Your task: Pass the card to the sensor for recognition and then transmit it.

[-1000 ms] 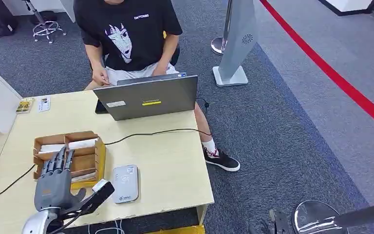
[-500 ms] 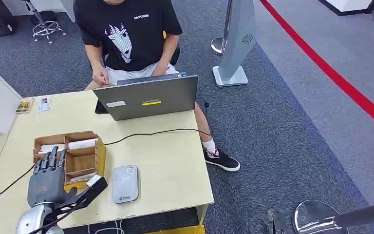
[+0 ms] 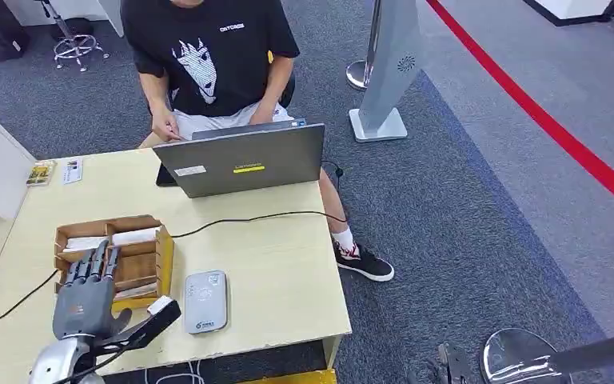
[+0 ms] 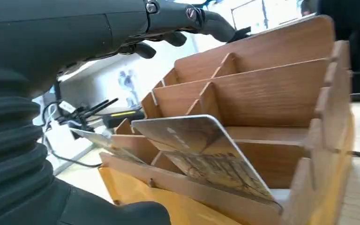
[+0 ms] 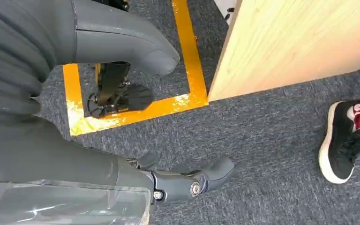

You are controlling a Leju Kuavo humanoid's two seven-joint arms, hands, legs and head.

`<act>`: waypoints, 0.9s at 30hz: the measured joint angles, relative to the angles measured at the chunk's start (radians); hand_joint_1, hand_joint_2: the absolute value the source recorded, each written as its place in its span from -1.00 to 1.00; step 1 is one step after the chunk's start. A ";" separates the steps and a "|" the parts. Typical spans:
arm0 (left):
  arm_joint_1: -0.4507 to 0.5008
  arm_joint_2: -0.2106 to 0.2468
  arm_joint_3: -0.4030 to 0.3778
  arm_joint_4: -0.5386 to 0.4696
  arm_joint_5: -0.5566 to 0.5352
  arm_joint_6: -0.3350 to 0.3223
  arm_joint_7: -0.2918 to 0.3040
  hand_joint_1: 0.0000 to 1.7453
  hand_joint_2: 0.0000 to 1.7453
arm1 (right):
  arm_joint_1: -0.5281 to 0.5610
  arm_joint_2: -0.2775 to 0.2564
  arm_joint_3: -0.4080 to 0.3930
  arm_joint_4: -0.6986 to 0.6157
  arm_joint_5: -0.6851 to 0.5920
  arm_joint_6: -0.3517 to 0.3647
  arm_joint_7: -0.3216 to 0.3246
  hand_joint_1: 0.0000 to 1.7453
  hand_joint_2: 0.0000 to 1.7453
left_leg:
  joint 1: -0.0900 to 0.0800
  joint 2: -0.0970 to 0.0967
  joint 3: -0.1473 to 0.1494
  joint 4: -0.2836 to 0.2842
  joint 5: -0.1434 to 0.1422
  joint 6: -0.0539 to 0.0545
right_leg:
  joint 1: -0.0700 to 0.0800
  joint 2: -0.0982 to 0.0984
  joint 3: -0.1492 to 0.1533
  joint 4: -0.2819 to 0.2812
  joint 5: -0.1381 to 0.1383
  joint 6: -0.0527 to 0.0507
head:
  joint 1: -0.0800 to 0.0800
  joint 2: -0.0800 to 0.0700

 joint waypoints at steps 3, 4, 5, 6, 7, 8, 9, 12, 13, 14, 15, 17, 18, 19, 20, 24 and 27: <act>0.003 0.010 -0.018 0.002 0.003 0.005 -0.001 -1.00 1.00 | 0.000 0.000 0.000 0.000 0.000 0.000 0.000 -1.00 1.00 | 0.000 0.000 0.000 0.000 0.000 0.000 | 0.000 0.000 0.000 0.000 0.000 0.000 | 0.000 0.000; 0.004 0.013 -0.023 0.002 0.003 0.006 -0.001 -1.00 1.00 | 0.000 0.000 0.000 0.000 0.000 0.000 0.000 -1.00 1.00 | 0.000 0.000 0.000 0.000 0.000 0.000 | 0.000 0.000 0.000 0.000 0.000 0.000 | 0.000 0.000; 0.005 0.014 -0.027 0.004 0.003 0.007 -0.001 -1.00 1.00 | 0.000 0.000 0.000 0.000 0.000 0.000 0.000 -1.00 1.00 | 0.000 0.000 0.000 0.000 0.000 0.000 | 0.000 0.000 0.000 0.000 0.000 0.000 | 0.000 0.000; 0.005 0.015 -0.027 0.006 0.003 0.007 -0.002 -1.00 1.00 | 0.000 0.000 0.000 0.000 0.000 0.000 0.000 -1.00 1.00 | 0.000 0.000 0.000 0.000 0.000 0.000 | 0.000 0.000 0.000 0.000 0.000 0.000 | 0.000 0.000; 0.005 0.015 -0.027 0.006 0.003 0.008 -0.001 -1.00 1.00 | 0.000 0.000 0.000 0.000 0.000 0.000 0.000 -1.00 1.00 | 0.000 0.000 0.000 0.000 0.000 0.000 | 0.000 0.000 0.000 0.000 0.000 0.000 | 0.000 0.000; 0.006 0.017 -0.028 0.006 0.003 0.008 -0.002 -1.00 1.00 | 0.000 0.000 0.000 0.000 0.000 0.000 0.000 -1.00 1.00 | 0.000 0.000 0.000 0.000 0.000 0.000 | 0.000 0.000 0.000 0.000 0.000 0.000 | 0.000 0.000; 0.007 0.018 -0.029 0.006 0.003 0.008 -0.001 -1.00 1.00 | 0.000 0.000 0.000 0.000 0.000 0.000 0.000 -1.00 1.00 | 0.000 0.000 0.000 0.000 0.000 0.000 | 0.000 0.000 0.000 0.000 0.000 0.000 | 0.000 0.000; 0.008 0.022 -0.033 0.006 0.003 0.008 -0.002 -1.00 1.00 | 0.000 0.000 0.000 0.000 0.000 0.000 0.000 -1.00 1.00 | 0.000 0.000 0.000 0.000 0.000 0.000 | 0.000 0.000 0.000 0.000 0.000 0.000 | 0.000 0.000; 0.008 0.023 -0.034 0.006 0.003 0.008 -0.002 -1.00 1.00 | 0.000 0.000 0.000 0.000 0.000 0.000 0.000 -1.00 1.00 | 0.000 0.000 0.000 0.000 0.000 0.000 | 0.000 0.000 0.000 0.000 0.000 0.000 | 0.000 0.000; 0.008 0.023 -0.035 0.006 0.003 0.008 -0.002 -1.00 1.00 | 0.000 0.000 0.000 0.000 0.000 0.000 0.000 -1.00 1.00 | 0.000 0.000 0.000 0.000 0.000 0.000 | 0.000 0.000 0.000 0.000 0.000 0.000 | 0.000 0.000; 0.009 0.023 -0.037 0.006 0.003 0.009 -0.001 -1.00 1.00 | 0.000 0.000 0.000 0.000 0.000 0.000 0.000 -1.00 1.00 | 0.000 0.000 0.000 0.000 0.000 0.000 | 0.000 0.000 0.000 0.000 0.000 0.000 | 0.000 0.000; 0.009 0.026 -0.043 0.006 0.008 0.014 -0.001 -1.00 1.00 | 0.000 0.000 0.000 0.000 0.000 -0.002 -0.001 -1.00 1.00 | 0.000 0.000 0.000 0.000 0.000 0.000 | 0.000 0.000 0.000 0.000 0.000 0.000 | 0.000 0.000; 0.009 0.028 -0.045 0.006 0.009 0.016 -0.001 -1.00 1.00 | 0.000 0.000 0.000 0.000 0.000 -0.001 -0.001 -1.00 1.00 | 0.000 0.000 0.000 0.000 0.000 0.000 | 0.000 0.000 0.000 0.000 0.000 0.000 | 0.000 0.000; 0.009 0.029 -0.047 0.006 0.010 0.016 -0.001 -1.00 1.00 | 0.000 0.000 0.000 0.000 0.000 -0.001 -0.001 -1.00 1.00 | 0.000 0.000 0.000 0.000 0.000 0.000 | 0.000 0.000 0.000 0.000 0.000 0.000 | 0.000 0.000; 0.009 0.030 -0.050 0.006 0.010 0.016 -0.001 -1.00 1.00 | 0.000 0.000 0.000 0.001 0.000 -0.001 -0.001 -1.00 1.00 | 0.000 0.000 0.000 0.000 0.000 0.000 | 0.000 0.000 0.000 0.000 0.000 0.000 | 0.000 0.000; 0.009 0.033 -0.059 0.006 0.010 0.016 -0.001 -1.00 1.00 | 0.000 0.000 0.000 0.003 0.000 -0.003 -0.002 -1.00 1.00 | 0.000 0.000 0.000 0.000 0.000 0.000 | 0.000 0.000 0.000 0.000 0.000 0.000 | 0.000 0.000; 0.009 0.033 -0.062 0.006 0.010 0.017 -0.001 1.00 1.00 | 0.000 0.000 0.000 0.004 0.000 -0.003 -0.004 -1.00 1.00 | 0.000 0.000 0.000 0.000 0.000 0.000 | 0.000 0.000 0.000 0.000 0.000 0.000 | 0.000 0.000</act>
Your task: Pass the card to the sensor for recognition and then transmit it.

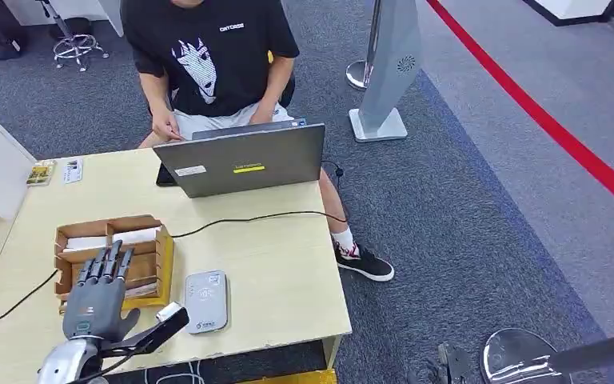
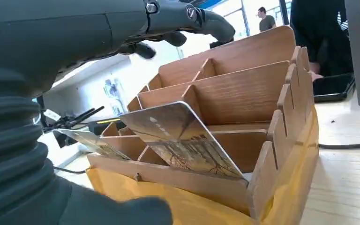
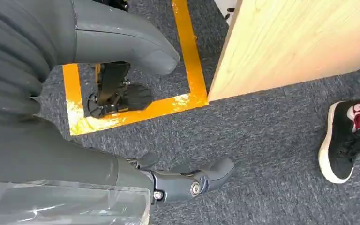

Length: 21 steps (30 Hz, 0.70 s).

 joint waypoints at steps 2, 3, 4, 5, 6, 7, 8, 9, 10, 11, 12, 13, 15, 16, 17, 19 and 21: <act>0.000 0.001 -0.002 0.000 0.000 0.000 0.000 1.00 1.00 | 0.000 0.000 0.000 0.001 0.000 0.000 -0.001 -1.00 1.00 | 0.000 0.000 0.000 0.000 0.000 0.000 | 0.000 0.000 0.000 0.000 0.000 0.000 | 0.000 0.000; 0.000 0.002 -0.004 0.000 0.000 0.000 0.000 1.00 1.00 | 0.000 0.000 0.000 0.001 0.000 0.000 -0.001 -1.00 1.00 | 0.000 0.000 0.000 0.000 0.000 0.000 | 0.000 0.000 0.000 0.000 0.000 0.000 | 0.000 0.000; 0.001 0.003 -0.007 0.000 0.000 0.000 0.000 1.00 1.00 | 0.000 0.000 0.000 0.001 0.000 0.000 -0.002 -1.00 1.00 | 0.000 0.000 0.000 0.000 0.000 0.000 | 0.000 0.000 0.000 0.000 0.000 0.000 | 0.000 0.000; 0.001 0.005 -0.009 0.000 0.000 0.002 0.000 1.00 1.00 | 0.000 0.000 0.000 0.001 0.000 0.000 -0.003 -1.00 1.00 | 0.000 0.000 0.000 0.000 0.000 0.000 | 0.000 0.000 0.000 0.000 0.000 0.000 | 0.000 0.000; 0.002 0.005 -0.010 0.000 0.001 0.003 0.000 1.00 1.00 | 0.000 0.000 0.000 0.002 0.000 0.000 -0.003 -1.00 1.00 | 0.000 0.000 0.000 0.000 0.000 0.000 | 0.000 0.000 0.000 0.000 0.000 0.000 | 0.000 0.000; 0.003 0.006 -0.011 0.000 0.003 0.006 0.002 1.00 1.00 | 0.000 0.000 0.000 0.002 0.000 -0.001 -0.004 -1.00 1.00 | 0.000 0.000 0.000 0.000 0.000 0.000 | 0.000 0.000 0.000 0.000 0.000 0.000 | 0.000 0.000; 0.003 0.006 -0.012 0.000 0.006 0.010 0.003 1.00 1.00 | 0.000 0.000 0.000 0.002 0.000 -0.002 -0.004 -1.00 1.00 | 0.000 0.000 0.000 0.000 0.000 0.000 | 0.000 0.000 0.000 0.000 0.000 0.000 | 0.000 0.000; 0.003 0.006 -0.012 0.000 0.009 0.015 0.003 1.00 1.00 | 0.000 0.000 0.000 0.002 0.000 -0.003 -0.005 -1.00 1.00 | 0.000 0.000 0.000 0.000 0.000 0.000 | 0.000 0.000 0.000 0.000 0.000 0.000 | 0.000 0.000; 0.003 0.006 -0.012 -0.001 0.012 0.019 0.003 1.00 1.00 | 0.000 0.000 0.000 0.002 0.000 -0.003 -0.005 -1.00 1.00 | 0.000 0.000 0.000 0.000 0.000 0.000 | 0.000 0.000 0.000 0.000 0.000 0.000 | 0.000 0.000; 0.003 0.006 -0.012 -0.001 0.015 0.021 0.003 1.00 1.00 | 0.000 0.000 0.000 0.002 0.000 -0.004 -0.006 -1.00 1.00 | 0.000 0.000 0.000 0.000 0.000 0.000 | 0.000 0.000 0.000 0.000 0.000 0.000 | 0.000 0.000; 0.003 0.006 -0.013 -0.002 0.015 0.022 0.003 1.00 1.00 | 0.000 0.000 0.000 0.002 0.000 -0.005 -0.007 -1.00 1.00 | 0.000 0.000 0.000 0.000 0.000 0.000 | 0.000 0.000 0.000 0.000 0.000 0.000 | 0.000 0.000; 0.003 0.006 -0.013 -0.002 0.015 0.023 0.003 1.00 1.00 | 0.000 0.000 0.000 0.002 0.000 -0.005 -0.007 -1.00 1.00 | 0.000 0.000 0.000 0.000 0.000 0.000 | 0.000 0.000 0.000 0.000 0.000 0.000 | 0.000 0.000; 0.003 0.006 -0.013 -0.002 0.015 0.023 0.003 1.00 1.00 | 0.000 0.000 0.000 0.003 0.000 -0.005 -0.007 -1.00 1.00 | 0.000 0.000 0.000 0.000 0.000 0.000 | 0.000 0.000 0.000 0.000 0.000 0.000 | 0.000 0.000; 0.003 0.006 -0.013 -0.002 0.015 0.024 0.003 1.00 1.00 | 0.000 0.000 0.000 0.003 0.000 -0.005 -0.007 -1.00 1.00 | 0.000 0.000 0.000 0.000 0.000 0.000 | 0.000 0.000 0.000 0.000 0.000 0.000 | 0.000 0.000; 0.003 0.006 -0.013 -0.002 0.015 0.024 0.003 1.00 1.00 | 0.000 0.000 0.000 0.003 0.000 -0.005 -0.007 -1.00 1.00 | 0.000 0.000 0.000 0.000 0.000 0.000 | 0.000 0.000 0.000 0.000 0.000 0.000 | 0.000 0.000; 0.003 0.006 -0.013 -0.002 0.018 0.028 0.003 1.00 1.00 | 0.000 0.000 0.000 0.004 -0.001 -0.006 -0.007 -1.00 1.00 | 0.000 0.000 0.000 0.000 0.000 0.000 | 0.000 0.000 0.000 0.000 0.000 0.000 | 0.000 0.000; 0.003 0.006 -0.013 -0.002 0.021 0.031 0.003 1.00 1.00 | 0.000 0.000 0.000 0.005 -0.003 -0.008 -0.008 -1.00 1.00 | 0.000 0.000 0.000 0.000 0.000 0.000 | 0.000 0.000 0.000 0.000 0.000 0.000 | 0.000 0.000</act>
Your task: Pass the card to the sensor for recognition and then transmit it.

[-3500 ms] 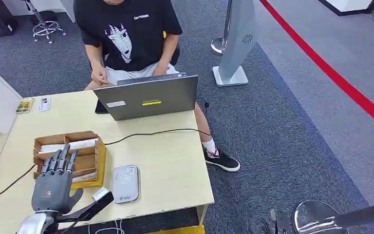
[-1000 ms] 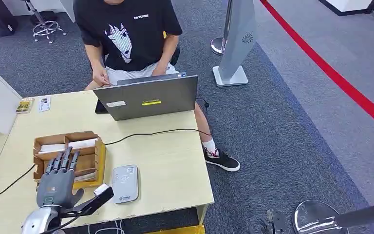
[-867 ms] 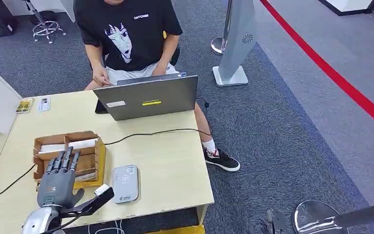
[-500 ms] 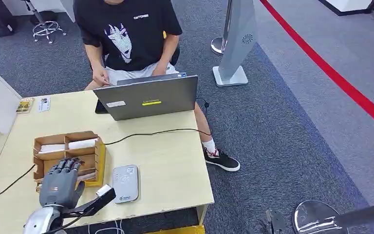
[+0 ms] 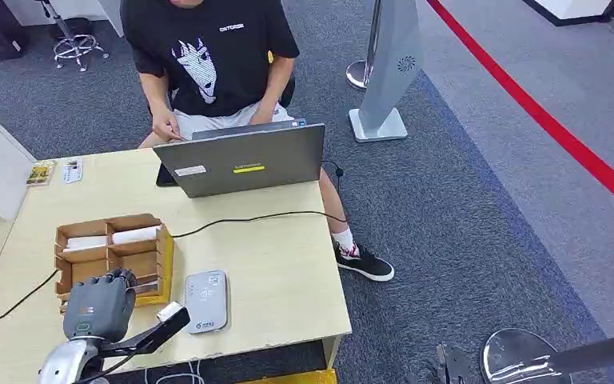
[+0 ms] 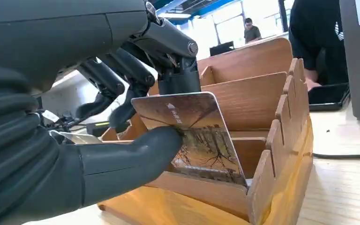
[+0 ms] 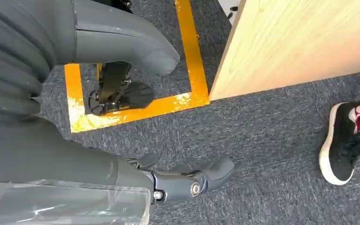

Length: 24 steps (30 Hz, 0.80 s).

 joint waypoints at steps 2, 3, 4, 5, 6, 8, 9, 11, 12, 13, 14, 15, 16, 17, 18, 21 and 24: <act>0.000 0.000 0.000 0.000 0.007 0.007 -0.002 1.00 1.00 | 0.000 0.000 0.000 0.001 0.000 -0.003 0.000 -1.00 1.00 | 0.000 0.000 0.000 0.000 0.000 0.000 | 0.000 0.000 0.000 0.000 0.000 0.000 | 0.000 0.000; 0.000 0.001 0.000 -0.001 0.011 0.011 -0.003 1.00 1.00 | 0.000 0.000 0.000 0.001 0.000 -0.005 -0.001 -1.00 1.00 | 0.000 0.000 0.000 0.000 0.000 0.000 | 0.000 0.000 0.000 0.000 0.000 0.000 | 0.000 0.000; 0.000 0.001 0.000 -0.003 0.014 0.016 -0.003 1.00 1.00 | 0.000 0.000 0.000 0.001 0.000 -0.005 -0.002 -1.00 1.00 | 0.000 0.000 0.000 0.000 0.000 0.000 | 0.000 0.000 0.000 0.000 0.000 0.000 | 0.000 0.000; 0.000 0.001 0.000 -0.009 0.017 0.021 -0.004 1.00 1.00 | 0.000 0.000 0.000 0.002 -0.002 -0.006 -0.004 -1.00 1.00 | 0.000 0.000 0.000 0.000 0.000 0.000 | 0.000 0.000 0.000 0.000 0.000 0.000 | 0.000 0.000; -0.001 0.001 0.000 -0.016 0.023 0.024 -0.006 1.00 1.00 | 0.000 0.000 0.000 0.002 -0.003 -0.006 -0.007 -1.00 1.00 | 0.000 0.000 0.000 0.000 0.000 0.000 | 0.000 0.000 0.000 0.000 0.000 0.000 | 0.000 0.000; -0.003 0.001 0.000 -0.034 0.031 0.024 -0.013 1.00 1.00 | 0.000 0.000 0.002 0.006 -0.011 -0.008 -0.010 -1.00 1.00 | 0.000 0.000 0.000 0.000 0.000 0.000 | 0.000 0.000 0.000 0.000 0.000 0.000 | 0.000 0.000; -0.004 0.001 0.000 -0.045 0.032 0.023 -0.014 1.00 1.00 | 0.000 0.000 0.002 0.007 -0.015 -0.008 -0.011 -1.00 1.00 | 0.000 0.000 0.000 0.000 0.000 0.000 | 0.000 0.000 0.000 0.000 0.000 0.000 | 0.000 0.000; -0.010 0.001 0.000 -0.063 0.034 0.021 -0.017 1.00 1.00 | -0.001 0.000 0.003 0.010 -0.016 -0.009 -0.012 -1.00 1.00 | 0.000 0.000 0.000 0.000 0.000 0.000 | 0.000 0.000 0.000 0.000 0.000 0.000 | 0.000 0.000; -0.016 0.001 0.000 -0.071 0.036 0.020 -0.018 1.00 1.00 | -0.001 0.000 0.003 0.012 -0.016 -0.009 -0.012 -1.00 1.00 | 0.000 0.000 0.000 0.000 0.000 0.000 | 0.000 0.000 0.000 0.000 0.000 0.000 | 0.000 0.000; -0.020 0.001 0.000 -0.076 0.036 0.019 -0.018 1.00 1.00 | -0.001 0.000 0.003 0.013 -0.016 -0.009 -0.012 -1.00 1.00 | 0.000 0.000 0.000 0.000 0.000 0.000 | 0.000 0.000 0.000 0.000 0.000 0.000 | 0.000 0.000; -0.020 0.001 0.000 -0.081 0.036 0.019 -0.018 1.00 1.00 | -0.001 0.000 0.003 0.015 -0.016 -0.009 -0.013 -1.00 1.00 | 0.000 0.000 0.000 0.000 0.000 0.000 | 0.000 0.000 0.000 0.000 0.000 0.000 | 0.000 0.000; -0.020 0.001 0.000 -0.084 0.036 0.019 -0.018 1.00 1.00 | -0.001 0.000 0.003 0.015 -0.016 -0.009 -0.013 -1.00 1.00 | 0.000 0.000 0.000 0.000 0.000 0.000 | 0.000 0.000 0.000 0.000 0.000 0.000 | 0.000 0.000; -0.020 0.001 0.000 -0.086 0.036 0.019 -0.018 1.00 1.00 | -0.001 0.000 0.003 0.016 -0.016 -0.009 -0.013 -1.00 1.00 | 0.000 0.000 0.000 0.000 0.000 0.000 | 0.000 0.000 0.000 0.000 0.000 0.000 | 0.000 0.000; -0.020 0.001 0.000 -0.089 0.036 0.019 -0.018 1.00 1.00 | -0.001 0.000 0.003 0.016 -0.016 -0.009 -0.013 -1.00 1.00 | 0.000 0.000 0.000 0.000 0.000 0.000 | 0.000 0.000 0.000 0.000 0.000 0.000 | 0.000 0.000; -0.020 0.001 0.000 -0.092 0.036 0.019 -0.018 1.00 1.00 | -0.001 0.000 0.003 0.016 -0.015 -0.009 -0.013 -1.00 1.00 | 0.000 0.000 0.000 0.000 0.000 0.000 | 0.000 0.000 0.000 0.000 0.000 0.000 | 0.000 0.000; -0.021 0.001 0.000 -0.097 0.036 0.019 -0.018 1.00 1.00 | -0.001 0.000 0.003 0.017 -0.014 -0.009 -0.013 -1.00 1.00 | 0.000 0.000 0.000 0.000 0.000 0.000 | 0.000 0.000 0.000 0.000 0.000 0.000 | 0.000 0.000; -0.034 0.004 -0.003 -0.119 0.040 0.018 -0.018 1.00 1.00 | -0.001 0.000 0.003 0.018 -0.014 -0.012 -0.013 -1.00 1.00 | 0.000 0.000 0.000 0.000 0.000 0.000 | 0.000 0.000 0.000 0.000 0.001 0.000 | 0.000 0.000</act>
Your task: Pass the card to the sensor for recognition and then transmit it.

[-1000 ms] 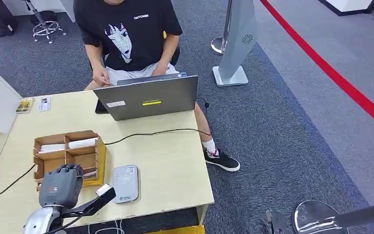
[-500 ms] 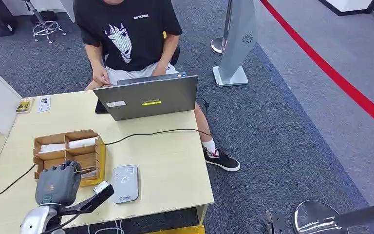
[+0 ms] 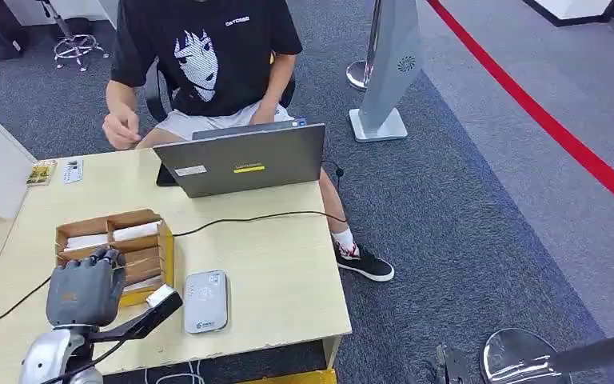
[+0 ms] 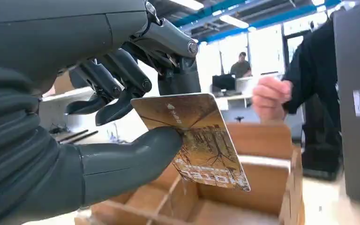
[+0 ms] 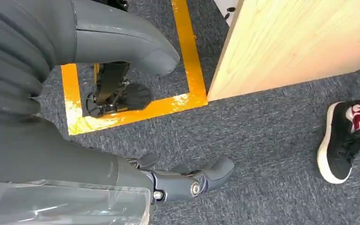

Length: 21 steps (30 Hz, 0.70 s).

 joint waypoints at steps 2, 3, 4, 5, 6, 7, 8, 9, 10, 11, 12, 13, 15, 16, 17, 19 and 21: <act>-0.018 0.005 -0.004 -0.023 0.006 -0.009 -0.002 1.00 1.00 | 0.000 0.000 0.000 0.002 0.000 -0.004 0.000 -1.00 1.00 | 0.000 0.000 0.000 0.000 0.000 0.000 | 0.000 0.000 0.000 0.000 0.000 0.000 | 0.000 0.000; -0.027 0.006 -0.009 -0.039 0.008 -0.017 -0.003 1.00 1.00 | 0.000 0.000 0.000 0.003 0.001 -0.008 0.000 -1.00 1.00 | 0.000 0.000 0.000 0.000 0.000 0.000 | 0.000 0.000 0.000 0.000 0.000 0.000 | 0.000 0.000; -0.036 0.010 -0.014 -0.054 0.008 -0.024 -0.003 1.00 1.00 | -0.001 0.000 0.000 0.004 0.002 -0.010 0.000 -1.00 1.00 | 0.000 0.000 0.000 0.000 0.000 0.000 | 0.000 0.000 0.000 0.000 0.000 0.000 | 0.000 0.000; -0.044 0.013 -0.019 -0.068 0.008 -0.031 -0.003 1.00 1.00 | -0.001 0.000 0.000 0.005 0.002 -0.012 0.000 -1.00 1.00 | 0.000 0.000 0.000 0.000 0.000 0.000 | 0.000 0.000 0.000 0.000 0.001 0.000 | 0.000 0.000; -0.051 0.015 -0.024 -0.081 0.008 -0.039 -0.003 1.00 1.00 | -0.001 0.000 0.001 0.006 0.002 -0.013 0.000 -1.00 1.00 | 0.000 0.000 0.000 0.000 0.000 0.000 | 0.000 0.000 0.000 0.000 0.001 0.000 | 0.000 0.000; -0.057 0.016 -0.027 -0.097 0.009 -0.045 0.001 1.00 1.00 | -0.001 0.000 0.001 0.008 0.002 -0.013 0.000 -1.00 1.00 | 0.000 0.000 0.000 0.000 0.000 0.000 | 0.000 0.000 0.000 0.000 0.001 0.000 | 0.000 0.000; -0.062 0.018 -0.029 -0.110 0.012 -0.050 0.007 1.00 1.00 | -0.001 0.000 0.001 0.008 0.002 -0.013 0.000 -1.00 1.00 | 0.000 0.000 0.000 0.000 0.000 0.000 | 0.000 0.000 0.000 0.000 0.001 0.000 | 0.000 0.000; -0.067 0.020 -0.031 -0.122 0.014 -0.052 0.008 1.00 1.00 | -0.001 0.000 0.001 0.009 0.003 -0.013 0.000 -1.00 1.00 | 0.000 0.000 0.000 0.000 0.000 0.000 | 0.000 0.000 0.000 0.000 0.001 0.000 | 0.000 0.000; -0.073 0.021 -0.032 -0.131 0.018 -0.056 0.008 1.00 1.00 | -0.001 0.000 0.001 0.010 0.003 -0.013 0.000 -1.00 1.00 | 0.000 0.000 0.000 0.000 0.000 0.000 | 0.000 0.000 0.000 0.000 0.001 0.000 | 0.000 0.000; -0.076 0.023 -0.033 -0.138 0.021 -0.058 0.010 1.00 1.00 | -0.002 0.000 0.001 0.011 0.003 -0.013 0.000 -1.00 1.00 | 0.000 0.000 0.000 0.000 0.000 0.000 | 0.000 0.000 0.000 0.000 0.001 0.000 | 0.000 0.000; -0.080 0.026 -0.033 -0.143 0.023 -0.059 0.012 1.00 1.00 | -0.002 0.000 0.001 0.013 0.003 -0.013 0.000 -1.00 1.00 | 0.000 0.000 0.000 0.000 0.000 0.000 | 0.000 0.000 0.000 0.000 0.001 0.000 | 0.000 0.000; -0.084 0.028 -0.033 -0.146 0.023 -0.062 0.017 1.00 1.00 | -0.002 0.000 0.001 0.014 0.003 -0.013 0.000 -1.00 1.00 | 0.000 0.000 0.000 0.000 0.000 0.000 | 0.000 0.000 0.000 0.000 0.001 0.000 | 0.000 0.000; -0.099 0.045 -0.032 -0.144 -0.015 -0.104 0.058 1.00 1.00 | -0.002 0.000 0.002 0.016 0.005 -0.012 0.000 -1.00 1.00 | 0.000 0.000 0.000 0.000 0.000 0.000 | 0.000 0.000 0.000 0.000 0.001 0.000 | 0.000 0.000; -0.113 0.064 -0.029 -0.127 -0.034 -0.119 0.080 1.00 1.00 | -0.002 0.000 0.006 0.017 0.002 -0.012 0.000 -1.00 1.00 | 0.000 0.000 0.000 0.000 0.000 0.000 | 0.000 0.000 0.000 0.000 0.001 0.000 | 0.000 0.000; -0.133 0.088 -0.019 -0.095 -0.035 -0.116 0.083 1.00 1.00 | -0.002 0.000 0.010 0.018 -0.003 -0.014 0.000 -1.00 1.00 | 0.000 0.001 0.000 0.000 0.001 0.000 | 0.000 0.000 0.000 0.000 0.001 0.000 | 0.000 0.000; -0.172 0.131 0.016 -0.026 -0.035 -0.095 0.059 1.00 1.00 | -0.002 0.000 0.021 0.020 -0.005 -0.015 0.000 -1.00 1.00 | 0.001 0.001 0.001 0.000 0.001 -0.001 | 0.001 0.001 0.000 0.000 0.002 -0.002 | 0.000 0.000; -0.186 0.147 0.044 0.007 -0.041 -0.082 0.039 1.00 1.00 | -0.003 0.000 0.027 0.022 -0.006 -0.016 0.001 -1.00 1.00 | 0.001 0.001 0.001 0.000 0.002 -0.002 | 0.001 0.001 -0.001 0.001 0.002 -0.002 | 0.000 0.000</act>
